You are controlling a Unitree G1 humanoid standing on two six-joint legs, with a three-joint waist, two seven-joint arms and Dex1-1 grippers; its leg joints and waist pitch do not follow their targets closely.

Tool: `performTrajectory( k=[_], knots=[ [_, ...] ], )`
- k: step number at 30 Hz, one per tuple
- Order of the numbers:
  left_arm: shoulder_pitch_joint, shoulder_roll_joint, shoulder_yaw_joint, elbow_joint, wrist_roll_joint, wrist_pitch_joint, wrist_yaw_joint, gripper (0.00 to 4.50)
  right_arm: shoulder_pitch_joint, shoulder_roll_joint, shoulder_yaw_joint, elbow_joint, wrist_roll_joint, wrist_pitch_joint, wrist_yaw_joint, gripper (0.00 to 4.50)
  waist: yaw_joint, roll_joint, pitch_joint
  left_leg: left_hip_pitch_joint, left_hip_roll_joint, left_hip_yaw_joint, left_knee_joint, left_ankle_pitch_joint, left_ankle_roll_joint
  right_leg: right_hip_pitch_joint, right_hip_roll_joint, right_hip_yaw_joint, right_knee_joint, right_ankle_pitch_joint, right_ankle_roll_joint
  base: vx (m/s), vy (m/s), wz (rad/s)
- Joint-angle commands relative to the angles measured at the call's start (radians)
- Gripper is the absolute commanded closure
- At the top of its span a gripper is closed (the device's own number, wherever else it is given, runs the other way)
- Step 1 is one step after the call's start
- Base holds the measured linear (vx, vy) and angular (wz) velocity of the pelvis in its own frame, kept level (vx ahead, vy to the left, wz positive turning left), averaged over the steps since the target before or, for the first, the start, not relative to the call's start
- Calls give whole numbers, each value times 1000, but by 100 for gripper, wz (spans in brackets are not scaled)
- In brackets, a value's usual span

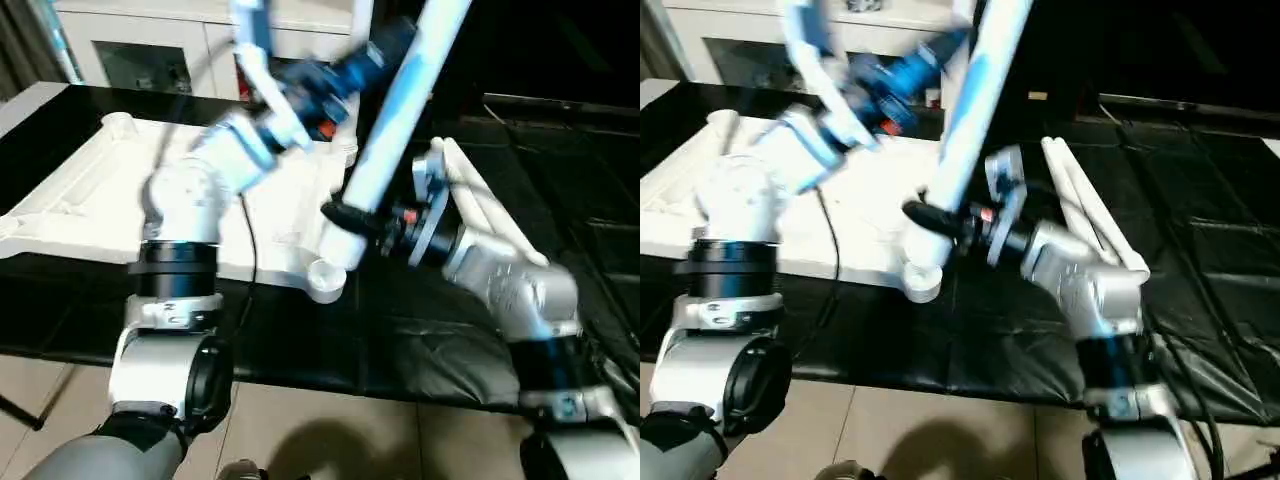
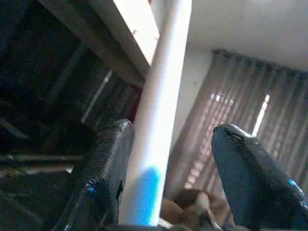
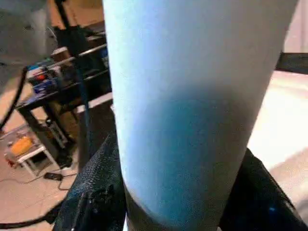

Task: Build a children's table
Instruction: Pick table leg

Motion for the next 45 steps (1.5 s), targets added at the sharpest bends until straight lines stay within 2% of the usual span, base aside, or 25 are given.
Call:
performTrajectory(
  k=[1,4,5,6,7,8,9,10,12,16,22,29,32,33,34,35,36,38,39,40,41,42,43,44,45],
  knots=[
    [0,20,22,13,32,-31,80,155,0,9,-7,-31,-13,-18,-27,256,1,0,-85,15,7,0,-60,-179,-7,66,-60,33,-72,-199,-186,0,0,0],
    [-7,28,23,37,62,-45,119,155,-2,11,-2,-28,-23,-27,-33,256,-4,2,-82,17,6,1,-62,-192,-12,61,-59,33,-81,-251,-153,0,0,0],
    [-22,66,-34,129,208,-93,223,155,-13,8,37,-3,-90,-89,-48,256,-1,-13,-83,16,9,0,-64,-190,-13,61,-60,33,-83,-261,-135,0,0,0],
    [-22,86,-87,158,282,-110,239,155,-18,11,51,10,-116,-115,-58,256,0,-4,-81,20,9,-4,-68,-203,-20,56,-59,33,-86,-298,-93,0,0,0],
    [-18,100,-137,170,329,-114,230,155,-23,16,61,25,-138,-133,-75,256,-3,-3,-79,19,9,-4,-68,-206,-26,56,-59,34,-84,-304,-82,0,0,0],
    [-13,105,-193,169,367,-117,206,155,-27,22,75,39,-158,-150,-85,256,-2,-12,-81,21,9,-1,-69,-201,-29,54,-62,35,-88,-319,-71,0,0,0],
    [-11,105,-207,167,375,-117,198,155,-28,23,79,43,-163,-155,-88,256,0,-9,-82,21,11,-3,-69,-193,-31,54,-66,35,-84,-316,-79,0,0,0],
    [-8,106,-225,164,384,-118,188,155,-28,25,83,47,-169,-160,-91,256,5,-3,-85,23,15,-2,-67,-173,-34,50,-67,37,-77,-256,-121,0,0,0],
    [-11,92,-268,150,390,-112,151,155,-32,34,96,60,-185,-172,-102,256,8,-4,-87,18,15,-1,-66,-149,-28,56,-68,35,-66,-168,-164,0,0,0],
    [-32,75,-295,108,361,-100,112,155,-46,44,97,108,-221,-193,-149,256,5,-3,-89,14,12,1,-63,-121,-19,63,-68,34,-55,-68,-211,0,0,0],
    [-18,65,-340,80,398,-133,72,155,-58,54,88,162,-255,-232,-181,257,1,-1,-85,15,11,2,-64,-153,-11,64,-69,35,-66,-123,-204,0,0,0],
    [25,67,-380,45,414,-168,24,155,-56,54,80,175,-266,-256,-199,257,0,-5,-84,17,12,3,-65,-157,-12,64,-68,36,-66,-143,-197,0,0,0],
    [23,132,-374,158,503,-219,72,155,-46,58,17,190,-259,-285,-272,257,-2,-4,-83,20,12,4,-66,-170,-16,59,-67,36,-69,-167,-191,0,0,0],
    [23,132,-374,158,503,-219,72,155,-46,58,17,190,-259,-285,-272,257,-3,-4,-83,20,11,3,-68,-172,-20,60,-66,36,-70,-179,-177,0,0,0],
    [32,175,-395,191,553,-253,53,155,-31,56,-6,181,-254,-285,-291,257,-2,5,-83,20,10,1,-68,-173,-24,60,-66,36,-69,-179,-175,0,0,0],
    [38,195,-408,201,569,-265,34,155,-21,54,-13,175,-253,-284,-296,257,-5,2,-84,20,10,1,-69,-178,-26,60,-65,36,-71,-182,-161,0,0,0],
    [47,224,-428,216,595,-283,7,155,-7,50,-24,165,-251,-283,-304,257,-4,8,-84,22,10,0,-70,-179,-31,58,-65,36,-74,-179,-155,0,0,0],
    [58,256,-450,231,620,-302,-26,155,10,47,-34,154,-251,-282,-312,257,-6,8,-86,21,10,-2,-71,-172,-39,61,-66,36,-69,-156,-157,0,0,0],
    [80,309,-500,243,646,-319,-121,155,41,39,-40,135,-256,-282,-321,257,-6,23,-86,21,10,-4,-71,-169,-40,60,-66,36,-68,-150,-159,0,0,0],
    [108,376,-571,258,676,-344,-258,155,80,32,-48,113,-258,-276,-335,257,-11,21,-89,20,9,-2,-71,-165,-44,63,-62,36,-61,-104,-175,0,0,0],
    [108,376,-571,258,676,-344,-258,155,80,32,-48,113,-258,-276,-335,257,-8,19,-90,23,9,-4,-71,-159,-39,61,-64,36,-67,-103,-175,0,0,0],
    [108,376,-571,258,676,-344,-258,155,80,32,-48,113,-258,-276,-335,257,-15,20,-89,19,9,-1,-72,-159,-38,62,-61,37,-59,-80,-192,0,0,0],
    [117,402,-603,272,692,-360,-315,155,94,29,-51,105,-258,-275,-343,257,-13,25,-89,25,9,0,-70,-172,-38,58,-63,36,-64,-86,-200,0,0,0],
    [117,424,-637,302,720,-392,-362,155,104,27,-54,97,-259,-273,-349,257,-14,30,-89,23,9,0,-70,-179,-41,60,-64,37,-60,-85,-206,0,0,0],
    [116,441,-665,330,742,-414,-401,155,112,25,-55,91,-261,-271,-354,257,-14,27,-87,24,9,0,-72,-189,-40,59,-63,37,-67,-102,-205,0,0,0]
  ],
)
